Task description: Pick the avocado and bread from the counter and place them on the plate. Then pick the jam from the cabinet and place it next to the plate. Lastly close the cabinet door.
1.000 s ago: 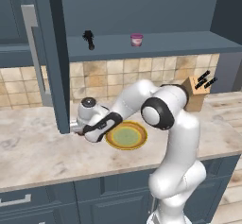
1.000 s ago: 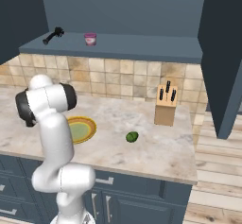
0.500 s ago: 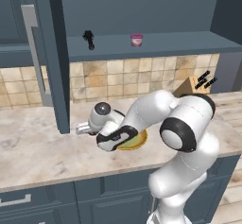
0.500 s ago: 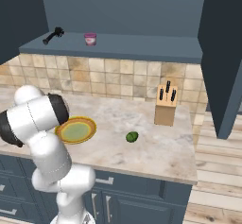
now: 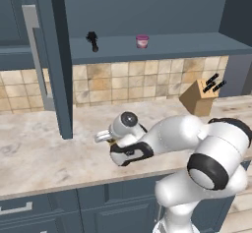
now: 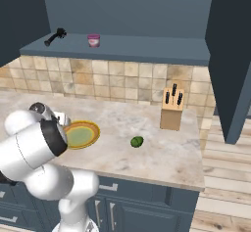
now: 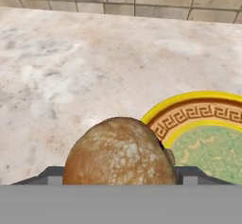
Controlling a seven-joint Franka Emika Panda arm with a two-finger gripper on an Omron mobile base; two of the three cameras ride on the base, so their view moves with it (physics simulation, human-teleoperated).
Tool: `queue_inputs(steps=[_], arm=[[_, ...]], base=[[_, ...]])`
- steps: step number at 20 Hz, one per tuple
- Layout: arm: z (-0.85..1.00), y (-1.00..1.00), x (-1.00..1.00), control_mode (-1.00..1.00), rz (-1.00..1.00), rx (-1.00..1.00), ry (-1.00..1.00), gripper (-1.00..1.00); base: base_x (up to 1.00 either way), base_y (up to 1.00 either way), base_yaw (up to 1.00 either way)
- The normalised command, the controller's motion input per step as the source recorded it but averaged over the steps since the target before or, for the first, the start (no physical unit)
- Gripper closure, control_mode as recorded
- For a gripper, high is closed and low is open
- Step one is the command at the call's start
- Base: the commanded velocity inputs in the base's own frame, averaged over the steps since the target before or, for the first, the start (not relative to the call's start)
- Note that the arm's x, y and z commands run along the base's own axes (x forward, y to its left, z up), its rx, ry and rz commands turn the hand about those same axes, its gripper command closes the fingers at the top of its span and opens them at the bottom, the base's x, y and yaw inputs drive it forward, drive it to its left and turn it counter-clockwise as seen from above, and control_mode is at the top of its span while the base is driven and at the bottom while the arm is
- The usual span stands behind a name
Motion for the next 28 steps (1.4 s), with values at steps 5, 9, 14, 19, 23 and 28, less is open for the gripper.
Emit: queue_inputs(steps=[5, 9, 14, 19, 23, 28], arm=[[0.26, -0.48, -0.01, -1.0, 0.06, 0.0, 0.0, 1.0], [0.17, -0.41, 0.0, -1.0, 0.06, -0.05, 0.0, 1.0], [0.0, -0.31, -0.01, -1.0, 0.06, -0.15, 0.03, 1.0], [0.0, -0.33, -0.01, -1.0, 0.07, -0.16, 0.03, 1.0], [-0.08, -0.34, 0.04, -1.0, 0.1, -0.04, 0.01, 1.0], [-0.36, -0.27, 0.11, -1.0, 0.09, 0.0, 0.0, 1.0]], base=[[0.0, 0.0, 0.0], [0.0, 0.0, 0.0], [0.0, 0.0, 0.0], [0.0, 0.0, 0.0], [0.0, 0.0, 0.0], [0.0, 0.0, 0.0]])
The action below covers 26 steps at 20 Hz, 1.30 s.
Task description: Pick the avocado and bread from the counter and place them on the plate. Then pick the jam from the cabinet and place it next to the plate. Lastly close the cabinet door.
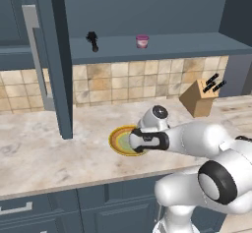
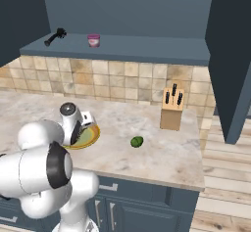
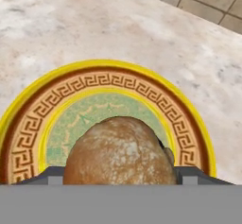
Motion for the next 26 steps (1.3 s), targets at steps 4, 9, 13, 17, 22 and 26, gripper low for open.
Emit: queue_inputs(steps=[4, 9, 13, 17, 22, 26], arm=[[-0.47, -0.19, 0.16, -1.0, 0.09, 0.0, 0.0, 1.0], [-0.37, -0.02, 0.12, -1.0, 0.07, -0.01, 0.0, 1.0], [-0.26, 0.0, 0.04, -1.0, 0.03, -0.05, 0.0, -1.0], [-0.03, -0.01, 0.0, -1.0, 0.01, -0.03, 0.0, -1.0], [0.19, -0.09, 0.0, -1.0, 0.0, -0.01, 0.0, -1.0], [0.32, -0.1, 0.0, -1.0, 0.0, -0.05, 0.0, -1.0]], base=[[0.0, 0.0, 0.0], [0.0, 0.0, 0.0], [0.0, 0.0, 0.0], [0.0, 0.0, 0.0], [0.0, 0.0, 0.0], [0.0, 0.0, 0.0]])
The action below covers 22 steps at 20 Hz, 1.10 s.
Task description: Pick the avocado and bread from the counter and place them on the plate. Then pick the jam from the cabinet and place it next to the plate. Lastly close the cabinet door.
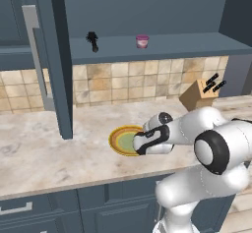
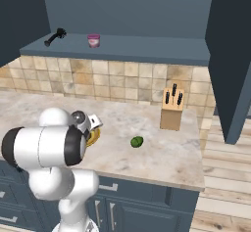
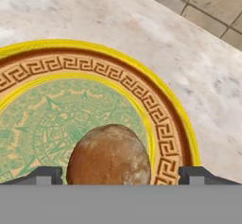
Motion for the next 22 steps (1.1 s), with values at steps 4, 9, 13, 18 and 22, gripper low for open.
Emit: queue_inputs(steps=[4, 9, 13, 18, 22], arm=[[0.31, -0.06, 0.0, -1.0, 0.0, -0.06, 0.0, -1.0], [0.42, -0.2, -0.01, -1.0, -0.01, -0.05, -0.03, -1.0], [0.32, -0.37, -0.09, -1.0, -0.1, 0.0, 0.0, -1.0], [0.24, -0.45, -0.1, -1.0, -0.21, 0.0, 0.0, -1.0], [0.12, -0.47, -0.1, -1.0, -0.3, 0.01, 0.0, -1.0]], base=[[0.0, 0.0, 0.0], [0.0, 0.0, 0.0], [0.0, 0.0, 0.0], [0.0, 0.0, 0.0], [0.0, 0.0, 0.0]])
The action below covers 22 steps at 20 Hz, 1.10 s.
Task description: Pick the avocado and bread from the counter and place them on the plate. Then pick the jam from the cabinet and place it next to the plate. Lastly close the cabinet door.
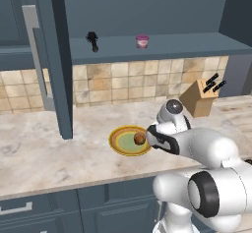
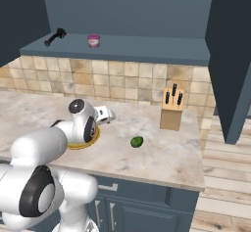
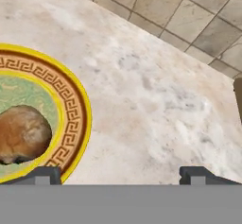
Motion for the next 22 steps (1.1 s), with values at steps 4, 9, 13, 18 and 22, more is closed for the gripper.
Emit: queue_inputs(steps=[4, 9, 13, 18, 22], arm=[[0.0, -0.55, -0.04, -1.0, -0.28, 0.09, 0.0, -1.0], [0.0, -0.63, 0.0, -1.0, -0.19, 0.15, 0.0, -1.0], [0.0, -0.59, 0.0, -1.0, -0.18, 0.16, 0.0, -1.0], [-0.01, -0.45, 0.0, -1.0, -0.17, 0.15, 0.0, -1.0], [-0.02, -0.32, 0.0, -1.0, -0.11, 0.12, 0.0, -1.0]], base=[[0.0, 0.0, 0.0], [0.0, 0.0, 0.0], [0.0, 0.0, 0.0], [0.0, 0.0, 0.0], [0.0, 0.0, 0.0]])
